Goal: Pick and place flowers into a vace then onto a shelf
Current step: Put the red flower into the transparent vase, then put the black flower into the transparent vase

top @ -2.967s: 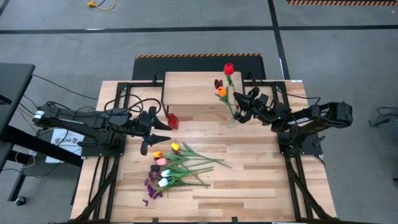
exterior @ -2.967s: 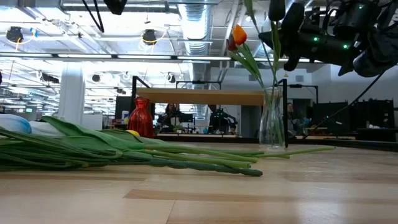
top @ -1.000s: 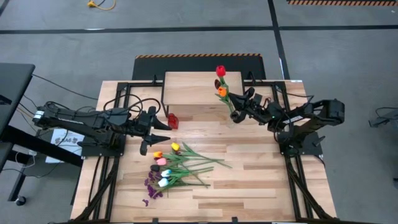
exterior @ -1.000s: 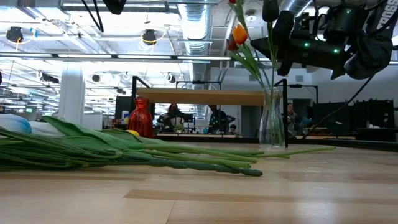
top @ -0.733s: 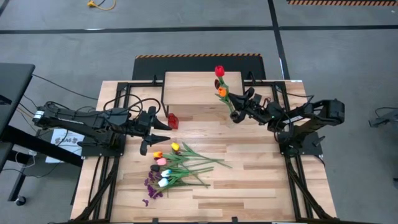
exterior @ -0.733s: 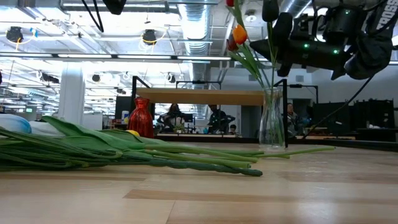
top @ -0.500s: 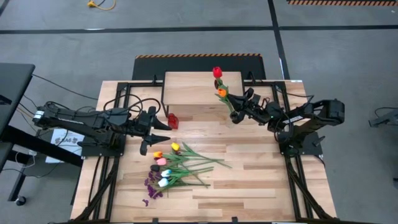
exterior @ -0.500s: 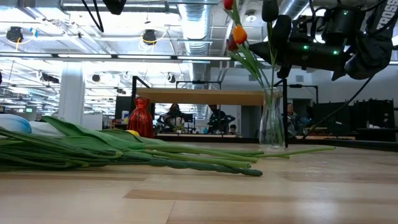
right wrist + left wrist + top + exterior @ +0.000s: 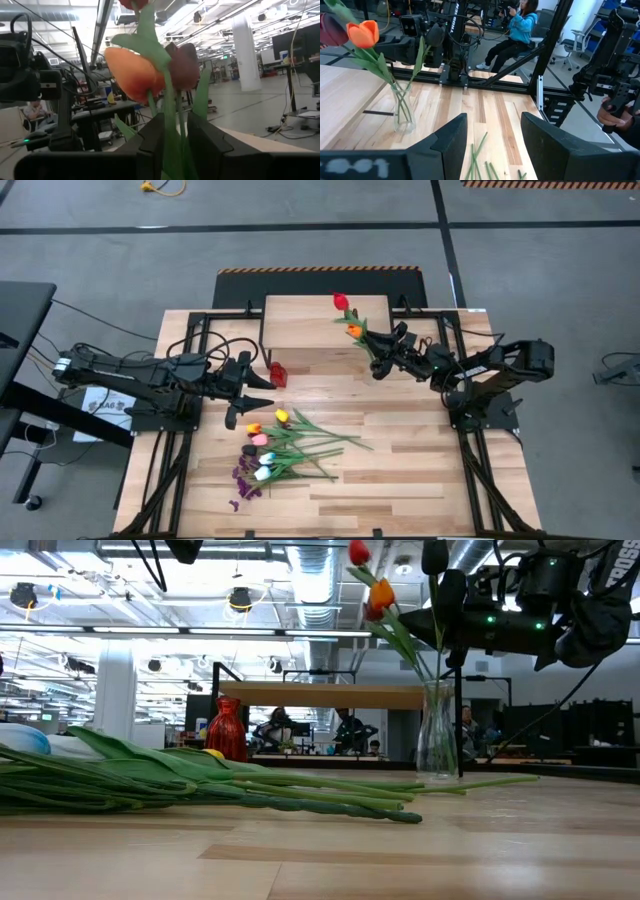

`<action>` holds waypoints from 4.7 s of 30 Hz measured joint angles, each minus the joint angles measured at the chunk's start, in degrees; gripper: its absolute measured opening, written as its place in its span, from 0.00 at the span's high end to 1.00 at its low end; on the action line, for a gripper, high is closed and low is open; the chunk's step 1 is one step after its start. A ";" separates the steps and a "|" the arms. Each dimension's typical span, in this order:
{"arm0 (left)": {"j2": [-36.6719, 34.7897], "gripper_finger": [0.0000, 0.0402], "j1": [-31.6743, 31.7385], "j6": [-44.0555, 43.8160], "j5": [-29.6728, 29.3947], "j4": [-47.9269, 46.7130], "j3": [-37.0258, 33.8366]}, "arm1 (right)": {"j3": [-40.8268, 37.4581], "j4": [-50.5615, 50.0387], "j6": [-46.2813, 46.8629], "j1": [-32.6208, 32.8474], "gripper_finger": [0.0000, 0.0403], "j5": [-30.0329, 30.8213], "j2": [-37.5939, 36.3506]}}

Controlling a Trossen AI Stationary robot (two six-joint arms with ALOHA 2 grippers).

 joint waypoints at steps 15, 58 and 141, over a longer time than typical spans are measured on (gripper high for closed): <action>0.00 0.56 -0.02 -0.62 0.00 -0.07 0.00 | -1.59 -0.16 -2.10 0.00 0.81 0.04 -1.17; 0.00 0.56 -0.02 -0.65 0.68 -0.01 0.00 | -6.62 -10.12 -17.17 -0.11 0.81 -11.15 -13.14; -8.11 0.56 -34.10 8.29 -33.93 0.74 -1.87 | -1.14 -71.91 -7.45 50.36 0.92 43.80 -46.98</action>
